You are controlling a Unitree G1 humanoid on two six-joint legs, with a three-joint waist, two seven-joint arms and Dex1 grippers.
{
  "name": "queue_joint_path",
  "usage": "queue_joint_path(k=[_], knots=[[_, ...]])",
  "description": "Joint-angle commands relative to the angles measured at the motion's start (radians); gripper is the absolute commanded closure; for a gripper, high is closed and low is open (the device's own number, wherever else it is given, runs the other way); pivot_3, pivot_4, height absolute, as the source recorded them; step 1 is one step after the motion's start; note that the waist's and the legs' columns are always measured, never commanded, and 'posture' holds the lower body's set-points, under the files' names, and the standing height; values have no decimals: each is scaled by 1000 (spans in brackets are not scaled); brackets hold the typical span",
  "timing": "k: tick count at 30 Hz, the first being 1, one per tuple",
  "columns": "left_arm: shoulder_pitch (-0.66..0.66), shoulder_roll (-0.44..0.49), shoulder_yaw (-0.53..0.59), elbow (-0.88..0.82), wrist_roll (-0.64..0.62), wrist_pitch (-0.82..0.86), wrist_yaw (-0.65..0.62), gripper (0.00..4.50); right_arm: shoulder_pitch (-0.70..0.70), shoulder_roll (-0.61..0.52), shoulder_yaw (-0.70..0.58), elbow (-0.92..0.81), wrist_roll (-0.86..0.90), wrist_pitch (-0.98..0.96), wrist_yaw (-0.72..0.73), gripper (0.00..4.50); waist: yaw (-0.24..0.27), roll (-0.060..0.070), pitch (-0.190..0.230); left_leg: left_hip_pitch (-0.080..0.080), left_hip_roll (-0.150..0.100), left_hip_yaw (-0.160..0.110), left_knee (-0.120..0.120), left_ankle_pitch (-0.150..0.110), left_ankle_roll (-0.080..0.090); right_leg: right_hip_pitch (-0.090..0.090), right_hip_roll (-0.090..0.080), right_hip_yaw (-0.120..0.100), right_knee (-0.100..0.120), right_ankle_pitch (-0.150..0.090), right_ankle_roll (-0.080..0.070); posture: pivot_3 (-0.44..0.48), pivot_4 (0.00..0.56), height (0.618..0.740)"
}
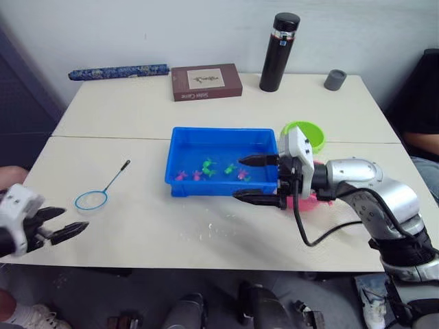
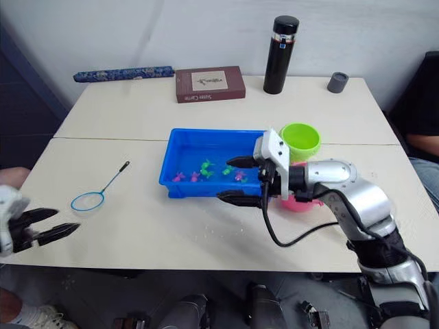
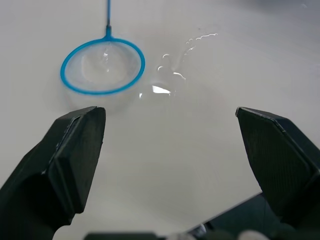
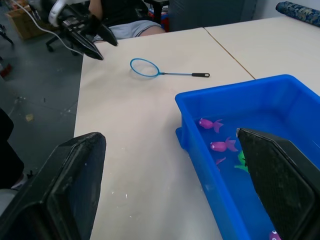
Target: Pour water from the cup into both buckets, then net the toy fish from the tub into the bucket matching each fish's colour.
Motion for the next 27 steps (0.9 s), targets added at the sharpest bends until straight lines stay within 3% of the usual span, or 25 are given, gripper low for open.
queue_joint_path(k=[1,5,8,16,19,27], knots=[[-265,25,-212,232,133,-14,-66,0,30,4,-33,-89,0,-4,-34,72,0,0,0,0,-1,0,0,0,0,-1,0,-1,1,0,0,0,150,740],[-591,-32,-419,514,308,-95,-73,0,85,9,-64,-156,17,47,-104,72,-1,-2,-1,-1,-2,2,1,0,0,-4,0,-3,6,0,0,0,150,740],[-800,-104,-512,754,419,-157,-24,0,123,19,-101,-218,60,106,-162,72,1,-4,-2,-2,-4,4,2,0,1,-6,-1,-5,9,0,1,0,150,740],[-986,-239,-600,1064,572,-329,102,0,203,5,-161,-335,73,145,-250,72,-2,-4,-2,-3,-4,6,4,0,2,-7,-2,-6,9,0,1,0,150,740],[-1004,-269,-597,1102,593,-355,151,777,222,0,-186,-364,84,160,-275,0,3,-4,-2,-3,-4,6,6,0,1,-6,-2,-6,9,0,1,0,150,740],[-1015,-284,-544,1129,576,-358,162,4317,244,-41,-229,-411,127,192,-298,0,4,-4,-2,-2,-3,4,13,0,1,-2,-2,-5,11,1,2,0,150,740]])
